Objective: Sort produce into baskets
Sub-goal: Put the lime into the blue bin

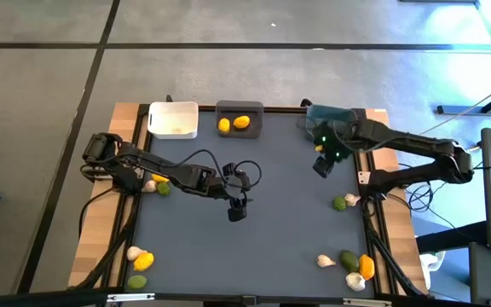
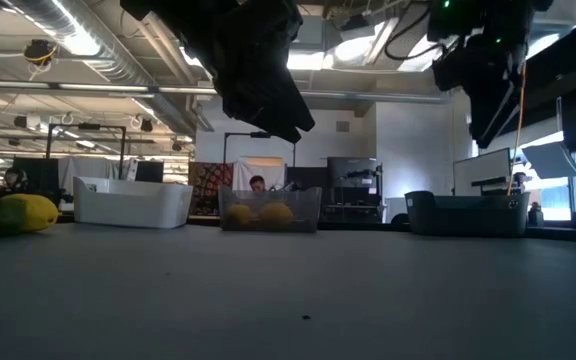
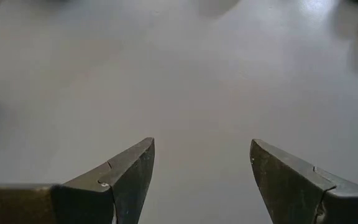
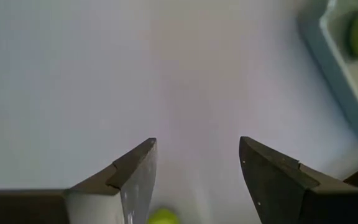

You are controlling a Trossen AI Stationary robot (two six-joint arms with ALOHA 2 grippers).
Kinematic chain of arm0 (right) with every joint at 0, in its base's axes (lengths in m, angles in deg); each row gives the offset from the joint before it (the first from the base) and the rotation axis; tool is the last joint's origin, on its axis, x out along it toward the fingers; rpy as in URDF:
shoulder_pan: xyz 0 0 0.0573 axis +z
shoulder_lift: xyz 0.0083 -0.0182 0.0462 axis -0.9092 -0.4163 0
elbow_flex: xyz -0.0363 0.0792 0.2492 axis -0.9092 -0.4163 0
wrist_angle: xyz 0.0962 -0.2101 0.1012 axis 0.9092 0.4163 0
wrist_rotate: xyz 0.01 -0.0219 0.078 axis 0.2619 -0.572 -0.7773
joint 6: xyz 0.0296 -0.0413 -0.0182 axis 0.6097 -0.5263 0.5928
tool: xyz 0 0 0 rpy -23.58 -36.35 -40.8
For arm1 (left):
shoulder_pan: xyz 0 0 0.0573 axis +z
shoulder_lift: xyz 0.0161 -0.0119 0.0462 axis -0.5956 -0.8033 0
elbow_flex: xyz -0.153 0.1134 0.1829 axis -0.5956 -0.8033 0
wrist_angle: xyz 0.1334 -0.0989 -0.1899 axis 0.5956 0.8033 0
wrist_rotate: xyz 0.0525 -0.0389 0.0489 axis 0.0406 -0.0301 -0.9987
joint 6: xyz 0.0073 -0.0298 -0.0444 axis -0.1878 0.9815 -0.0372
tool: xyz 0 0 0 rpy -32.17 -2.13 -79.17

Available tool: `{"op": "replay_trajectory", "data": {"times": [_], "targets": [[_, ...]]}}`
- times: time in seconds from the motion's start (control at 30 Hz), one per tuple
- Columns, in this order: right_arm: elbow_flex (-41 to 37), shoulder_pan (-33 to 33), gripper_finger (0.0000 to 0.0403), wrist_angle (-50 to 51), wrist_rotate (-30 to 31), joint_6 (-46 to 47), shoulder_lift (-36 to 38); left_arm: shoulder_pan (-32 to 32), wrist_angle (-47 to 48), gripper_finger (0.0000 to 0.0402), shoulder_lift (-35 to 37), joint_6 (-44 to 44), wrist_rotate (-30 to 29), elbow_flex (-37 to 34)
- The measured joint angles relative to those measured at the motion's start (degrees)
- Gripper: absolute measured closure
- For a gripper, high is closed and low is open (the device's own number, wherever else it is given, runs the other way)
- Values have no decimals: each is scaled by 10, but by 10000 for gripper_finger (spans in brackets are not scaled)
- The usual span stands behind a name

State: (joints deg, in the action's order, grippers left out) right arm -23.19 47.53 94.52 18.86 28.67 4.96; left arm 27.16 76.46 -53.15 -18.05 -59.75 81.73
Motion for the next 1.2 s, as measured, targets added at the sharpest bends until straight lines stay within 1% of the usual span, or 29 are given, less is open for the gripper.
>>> {"op": "replay_trajectory", "data": {"times": [0.27, 0.53, 0.63, 0.87, 1.07, 1.2], "targets": [[0, 121, 178, 9, 26, 95, 0, 0, 0, 141, 0, -4, 0, 0], [-18, 207, 178, 24, 26, 175, 0, 0, 0, 141, 0, -4, 0, 0], [-41, 231, 178, 23, 22, 207, 0, 0, 0, 141, 0, -4, 0, 0], [-110, 277, 178, 22, -33, 278, 0, 0, 5, 141, 0, -4, 0, 0], [-157, 309, 178, 15, -34, 328, 0, 0, 4, 141, 0, -4, 0, 0], [-177, 315, 178, -17, -34, 339, 0, 0, 4, 141, 0, -4, 0, 0]]}}
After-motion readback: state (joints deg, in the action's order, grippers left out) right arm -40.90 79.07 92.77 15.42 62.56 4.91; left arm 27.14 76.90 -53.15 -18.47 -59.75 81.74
